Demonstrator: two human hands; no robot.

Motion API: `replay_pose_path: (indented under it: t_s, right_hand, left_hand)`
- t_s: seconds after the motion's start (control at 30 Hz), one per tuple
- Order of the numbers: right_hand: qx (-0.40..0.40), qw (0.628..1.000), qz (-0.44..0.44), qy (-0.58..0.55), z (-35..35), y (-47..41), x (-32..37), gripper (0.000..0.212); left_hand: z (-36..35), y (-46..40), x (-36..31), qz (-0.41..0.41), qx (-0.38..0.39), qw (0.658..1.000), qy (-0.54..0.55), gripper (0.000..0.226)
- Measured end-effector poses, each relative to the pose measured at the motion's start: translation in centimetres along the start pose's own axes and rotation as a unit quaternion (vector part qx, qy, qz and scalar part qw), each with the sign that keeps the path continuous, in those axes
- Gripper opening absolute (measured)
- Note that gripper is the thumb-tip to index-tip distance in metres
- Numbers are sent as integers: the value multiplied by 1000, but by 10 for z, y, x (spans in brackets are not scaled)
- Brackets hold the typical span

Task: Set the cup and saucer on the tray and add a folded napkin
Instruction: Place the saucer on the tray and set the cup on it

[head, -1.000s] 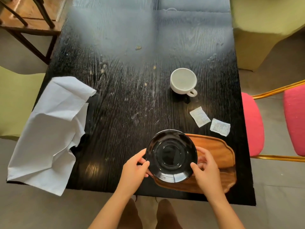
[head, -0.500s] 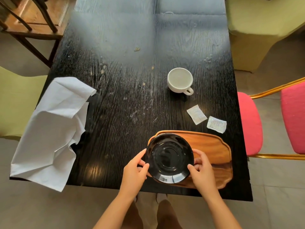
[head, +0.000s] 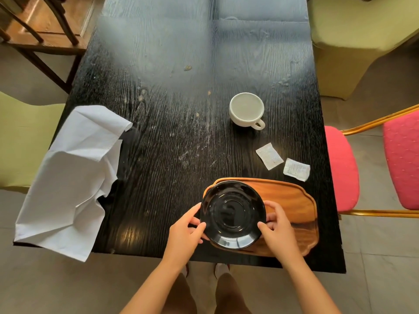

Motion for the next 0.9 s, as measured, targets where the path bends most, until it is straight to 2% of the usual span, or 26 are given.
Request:
replay_pose_path:
  t_s: [0.07,0.13,0.23,0.3,0.4,0.47,0.57,0.67,0.77,0.9]
  right_hand:
    - [20,1000,-8,18,4,-2,5,45]
    - [34,998,-11,58,12,-4,12,36]
    - [-1,987,41,159,26,-11,30,16]
    - [-37,970,95,221,31,-22,52,13]
    - [-70,944,171,274,31,-51,91,21]
    - [-85,921,218,311,29,-74,113,27]
    - [-96,886,245,381,25,-104,132,42]
    - [-78,856,224,460,20,-129,136,58]
    - [-58,833,201,513,18,-148,132,63]
    - [-54,833,265,483,22,-160,130,53]
  left_hand:
    - [4,-1,-2,-19,4,999,-45,52]
    - [13,-6,-4,-55,3,988,-144,46]
    - [33,-17,-16,-131,-7,934,-333,25]
    - [43,-33,-31,-177,-13,902,-394,18]
    - [51,-74,-64,-268,-35,862,-428,20]
    - [52,-105,-89,-302,-52,842,-443,38]
    - [43,-141,-122,-296,-45,814,-498,64]
    - [30,-165,-150,-291,-9,786,-546,74]
    - [17,-181,-166,-287,32,768,-571,75]
    - [8,-187,-172,-260,73,766,-583,64]
Point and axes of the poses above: each hand's wrist, its own y-axis away from the middle knuckle, its own z-axis out of the back of the hand, x = y × z, the point moved 1 cm from there along -y, towards the middle knuckle, and after that the axes turned 7 degrees about -y, right-handed, at the moved point
